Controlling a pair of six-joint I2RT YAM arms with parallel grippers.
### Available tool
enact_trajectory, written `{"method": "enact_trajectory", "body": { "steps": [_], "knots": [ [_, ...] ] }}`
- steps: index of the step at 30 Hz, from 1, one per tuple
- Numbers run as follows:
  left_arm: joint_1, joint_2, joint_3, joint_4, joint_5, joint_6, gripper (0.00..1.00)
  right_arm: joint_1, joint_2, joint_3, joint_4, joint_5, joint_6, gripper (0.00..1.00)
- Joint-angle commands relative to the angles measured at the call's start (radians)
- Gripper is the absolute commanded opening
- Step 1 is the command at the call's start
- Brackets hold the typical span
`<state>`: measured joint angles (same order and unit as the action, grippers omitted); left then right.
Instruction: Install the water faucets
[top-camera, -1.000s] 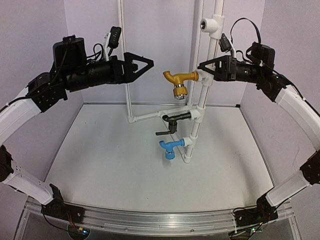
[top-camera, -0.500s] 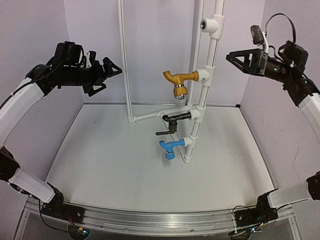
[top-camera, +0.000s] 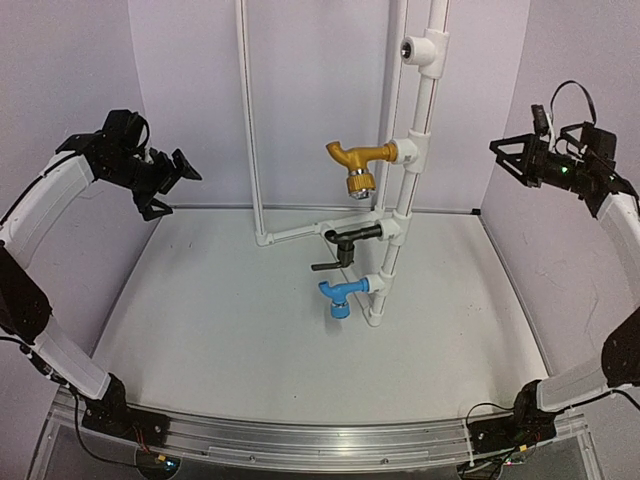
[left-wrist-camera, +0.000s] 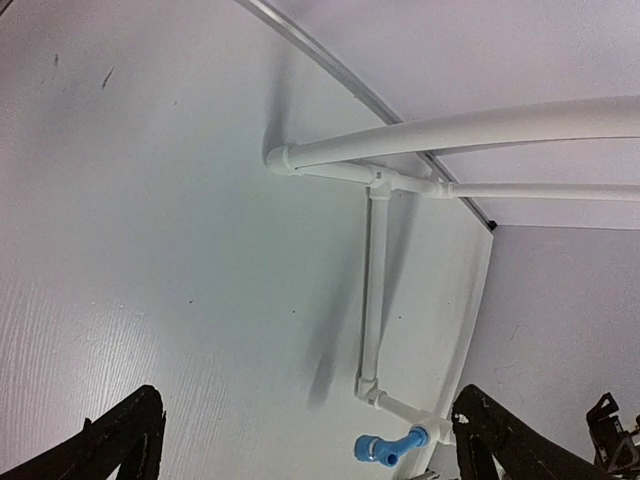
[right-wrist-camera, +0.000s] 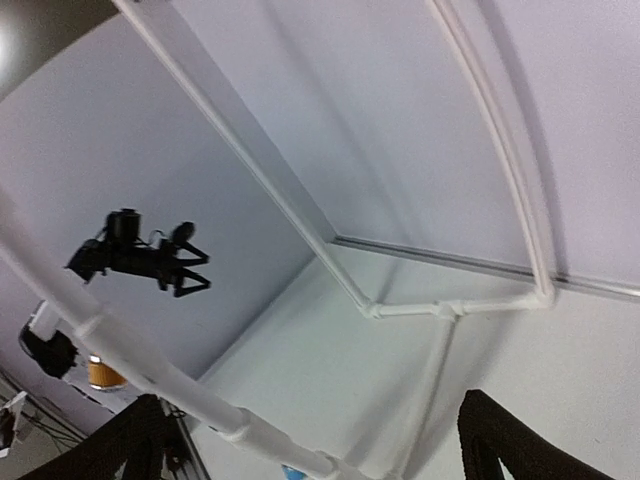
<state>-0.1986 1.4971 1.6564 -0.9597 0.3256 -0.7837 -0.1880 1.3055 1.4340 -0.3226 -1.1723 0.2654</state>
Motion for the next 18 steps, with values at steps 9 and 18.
{"method": "enact_trajectory", "body": {
  "steps": [9, 18],
  "knots": [
    [0.025, -0.032, -0.247, -0.069, -0.129, 0.108, 1.0, -0.004, 0.145, -0.09, -0.329, 0.448, -0.491, 0.98],
    [0.025, -0.018, -0.262, -0.02, -0.121, 0.128, 1.0, -0.004, 0.148, -0.137, -0.331, 0.46, -0.517, 0.98]
  ]
}}
